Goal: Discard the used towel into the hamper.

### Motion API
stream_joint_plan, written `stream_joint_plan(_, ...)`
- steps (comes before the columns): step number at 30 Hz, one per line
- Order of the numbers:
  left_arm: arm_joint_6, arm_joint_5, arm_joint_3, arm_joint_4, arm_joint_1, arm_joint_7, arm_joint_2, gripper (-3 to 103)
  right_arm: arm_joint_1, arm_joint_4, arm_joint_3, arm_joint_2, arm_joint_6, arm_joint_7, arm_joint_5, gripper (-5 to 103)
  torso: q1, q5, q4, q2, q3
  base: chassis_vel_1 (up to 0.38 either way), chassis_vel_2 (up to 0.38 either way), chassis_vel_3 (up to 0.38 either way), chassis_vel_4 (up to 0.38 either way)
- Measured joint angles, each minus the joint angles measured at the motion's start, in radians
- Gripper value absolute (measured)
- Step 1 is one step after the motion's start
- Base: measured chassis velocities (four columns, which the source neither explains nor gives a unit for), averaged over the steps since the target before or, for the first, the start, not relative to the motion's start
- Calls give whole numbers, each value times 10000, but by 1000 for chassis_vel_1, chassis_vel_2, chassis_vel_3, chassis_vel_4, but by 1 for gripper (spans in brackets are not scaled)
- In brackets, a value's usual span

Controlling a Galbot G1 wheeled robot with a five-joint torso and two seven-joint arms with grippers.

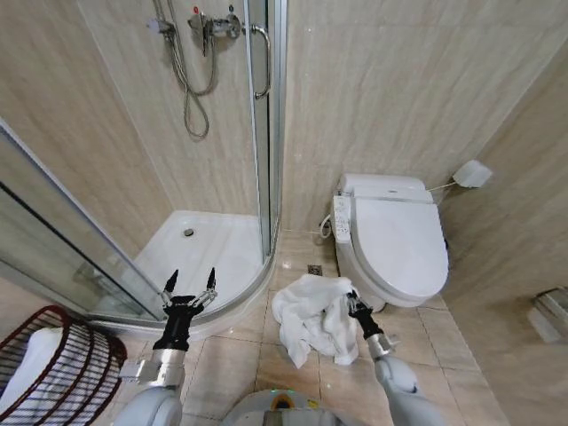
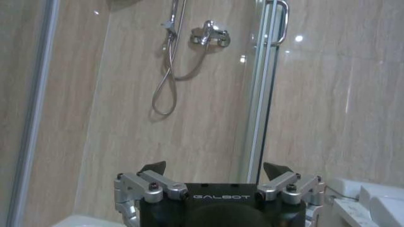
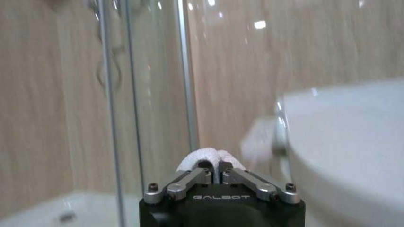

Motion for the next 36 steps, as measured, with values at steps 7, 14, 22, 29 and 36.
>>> stream_joint_plan(7, 0, 0, 0, 0, 0, 0, 0, 100, -723, 3398, 670, -413, -1157, 784, 629, 4, 0, -1, 0, 0, 0, 0, 0, 0, 0)
stream_joint_plan(14, 0, 0, 0, 0, 0, 0, 0, 100, -912, 5695, 1568, -1104, -2156, 1715, 1213, 4, 0, 0, 0, 0, 0, 0, 0, 0, 0)
stream_joint_plan(22, 0, 0, 0, 0, 0, 0, 0, 100, -1142, 7370, 2566, -1574, -3016, 2829, 1903, 4, 0, 0, 0, 0, 0, 0, 0, 0, 0)
stream_joint_plan(29, 0, 0, 0, 0, 0, 0, 0, 100, -1382, 7796, 3143, -1652, -3055, 3254, 2293, 4, 0, 1, 0, 0, 0, 0, 0, 0, 0)
stream_joint_plan(36, 0, 0, 0, 0, 0, 0, 0, 100, -1501, 7860, 3676, -1836, -2539, 3356, 2342, 4, 0, 1, 0, 0, 1, 0, 0, 0, 0)
